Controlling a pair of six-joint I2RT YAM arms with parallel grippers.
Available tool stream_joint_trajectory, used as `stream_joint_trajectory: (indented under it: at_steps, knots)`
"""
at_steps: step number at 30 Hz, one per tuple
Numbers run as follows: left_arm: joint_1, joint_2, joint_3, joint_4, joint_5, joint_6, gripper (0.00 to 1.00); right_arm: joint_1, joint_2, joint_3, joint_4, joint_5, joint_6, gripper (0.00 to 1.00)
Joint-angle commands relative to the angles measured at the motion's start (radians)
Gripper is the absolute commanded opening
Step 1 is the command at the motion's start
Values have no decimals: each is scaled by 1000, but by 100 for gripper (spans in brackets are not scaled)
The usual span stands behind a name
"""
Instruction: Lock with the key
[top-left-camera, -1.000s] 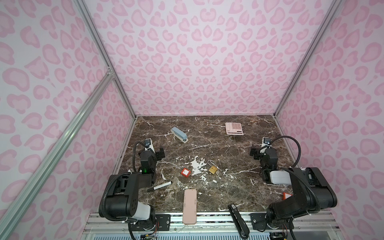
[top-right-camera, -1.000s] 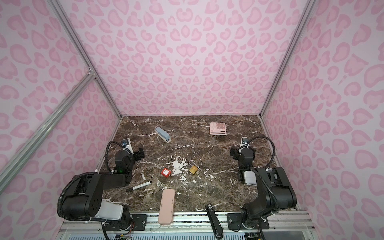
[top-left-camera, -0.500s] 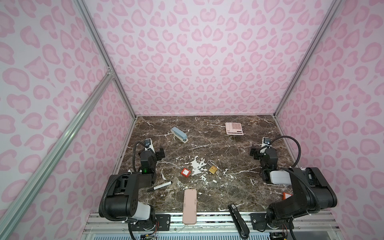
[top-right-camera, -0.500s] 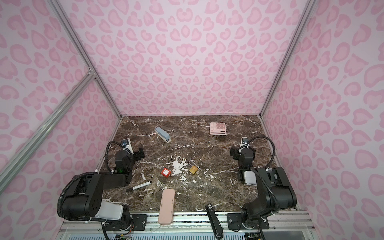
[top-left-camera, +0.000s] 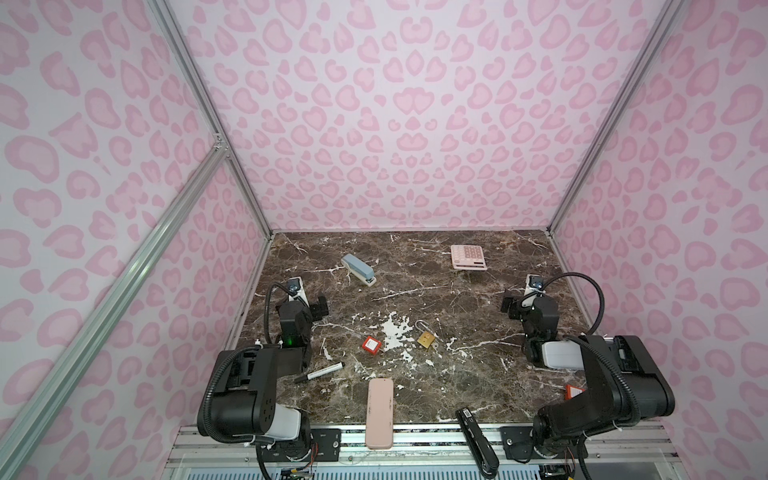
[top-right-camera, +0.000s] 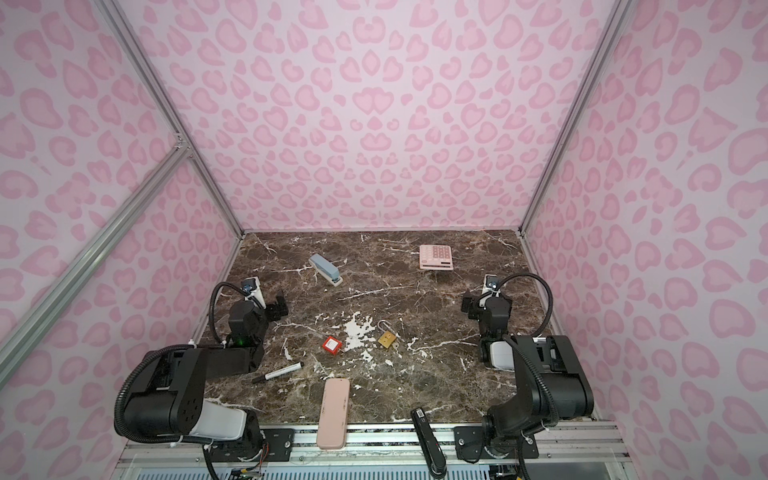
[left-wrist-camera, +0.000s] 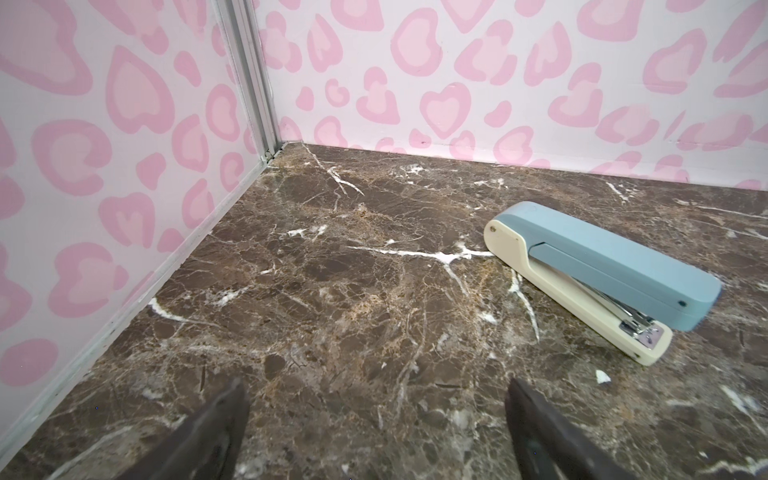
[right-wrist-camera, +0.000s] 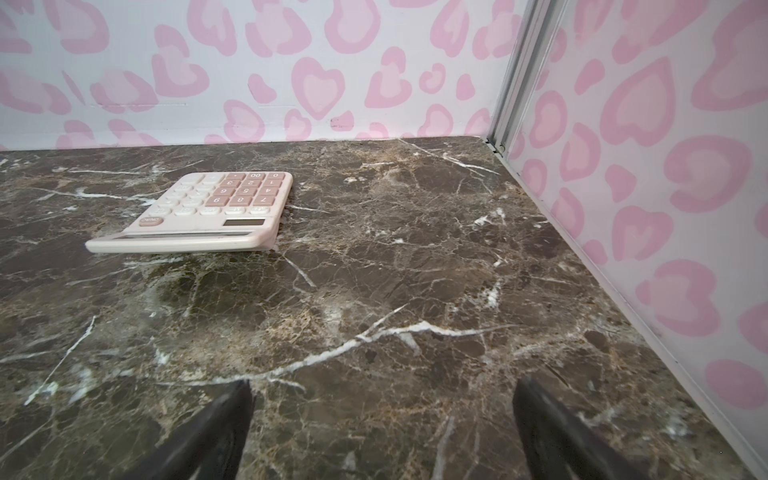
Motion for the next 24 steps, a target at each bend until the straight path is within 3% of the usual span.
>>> stream_joint_trajectory:
  at_steps: [1, 4, 6, 10, 16, 24]
  knots:
    - [-29, -101, 91, -191, -134, -16, 97, 35, -120, 13, -109, 72, -5, 99]
    - [-48, -213, 183, -488, -120, -123, 97, 69, -280, 154, -513, -26, 87, 99]
    - [-59, -267, 225, -659, -89, -226, 97, 136, -314, 196, -595, -66, 97, 98]
    - [-95, -346, 253, -949, -20, -410, 98, 384, -299, 250, -665, -65, 6, 98]
    - [-147, -487, 176, -1044, 96, -568, 98, 692, -92, 361, -685, -135, -51, 99]
    - [-173, -584, 76, -1068, 257, -700, 97, 889, 163, 571, -745, -270, -55, 94]
